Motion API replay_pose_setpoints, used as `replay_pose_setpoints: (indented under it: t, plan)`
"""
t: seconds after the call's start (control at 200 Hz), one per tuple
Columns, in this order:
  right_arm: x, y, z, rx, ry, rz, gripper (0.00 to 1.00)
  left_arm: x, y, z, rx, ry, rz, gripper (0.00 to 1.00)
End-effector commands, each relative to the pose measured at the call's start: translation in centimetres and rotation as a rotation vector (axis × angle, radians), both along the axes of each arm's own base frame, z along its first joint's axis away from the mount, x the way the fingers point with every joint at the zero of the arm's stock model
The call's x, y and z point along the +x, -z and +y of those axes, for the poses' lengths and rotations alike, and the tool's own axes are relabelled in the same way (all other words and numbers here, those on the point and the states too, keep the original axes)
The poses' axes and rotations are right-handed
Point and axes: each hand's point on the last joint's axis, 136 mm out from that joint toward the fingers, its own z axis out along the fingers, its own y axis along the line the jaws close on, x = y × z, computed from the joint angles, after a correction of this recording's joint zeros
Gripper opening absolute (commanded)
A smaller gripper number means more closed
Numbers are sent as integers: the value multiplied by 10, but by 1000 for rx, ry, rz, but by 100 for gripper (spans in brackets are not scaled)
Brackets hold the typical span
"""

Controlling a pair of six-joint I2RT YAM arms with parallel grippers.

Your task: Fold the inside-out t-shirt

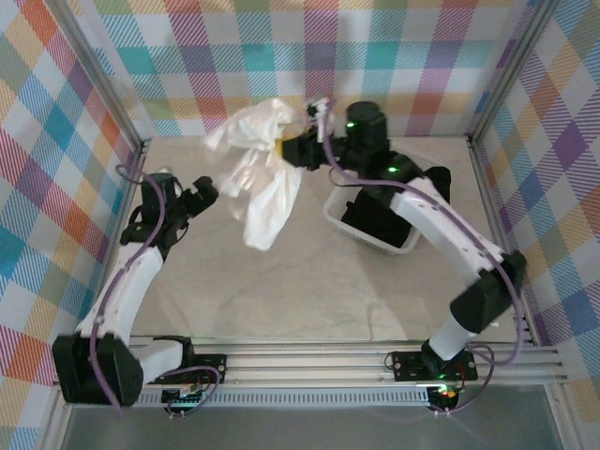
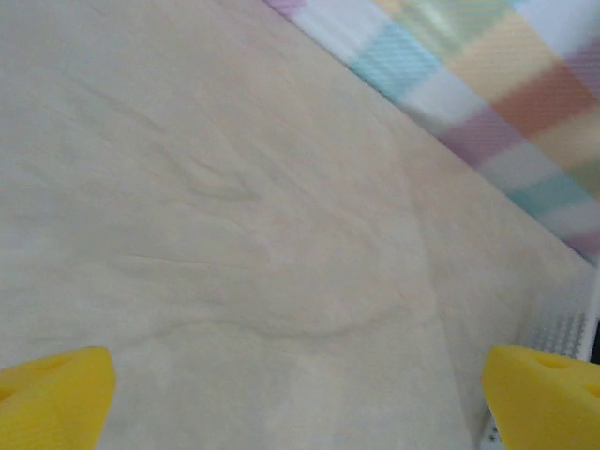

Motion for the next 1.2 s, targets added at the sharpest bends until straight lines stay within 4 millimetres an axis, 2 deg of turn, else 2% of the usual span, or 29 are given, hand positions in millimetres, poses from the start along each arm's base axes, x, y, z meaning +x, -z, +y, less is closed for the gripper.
replay_pose_setpoints:
  t: [0.0, 0.045, 0.12, 0.185, 0.245, 0.305, 0.485, 0.655, 0.725, 0.835, 1.005, 1.12, 1.195]
  plan:
    - [22, 91, 6, -161, 59, 195, 69, -36, -7, 34, 79, -163, -4, 100]
    - [31, 112, -14, -267, 158, 178, 79, -41, -16, 32, 68, -153, -39, 100]
    - [58, 134, -73, -407, 419, 120, 93, -44, -21, 21, 31, -101, -78, 100]
    - [75, 156, -120, -467, 590, 171, 97, -40, -20, 6, -8, -39, -88, 100]
    - [85, 177, -143, -498, 685, 237, 100, -34, -14, -9, -22, 9, -78, 100]
    - [94, 194, -151, -537, 740, 267, 100, -27, -5, -22, -16, 54, -49, 100]
    - [125, 226, -147, -595, 817, 331, 100, -9, 21, -52, -4, 159, 48, 100]
    - [151, 246, -148, -592, 838, 401, 99, -4, 30, -62, 9, 191, 73, 100]
    - [158, 255, -151, -613, 844, 432, 95, -3, 31, -61, 18, 186, 75, 100]
    - [160, 269, -170, -656, 857, 481, 86, -4, 30, -60, 35, 188, 73, 100]
    - [157, 273, -200, -690, 780, 508, 52, -7, 32, -56, 60, 183, 75, 100]
    - [154, 276, -233, -771, 713, 492, 40, -8, 32, -56, 69, 191, 82, 100]
    - [155, 278, -264, -832, 701, 484, 33, -9, 32, -57, 67, 196, 78, 100]
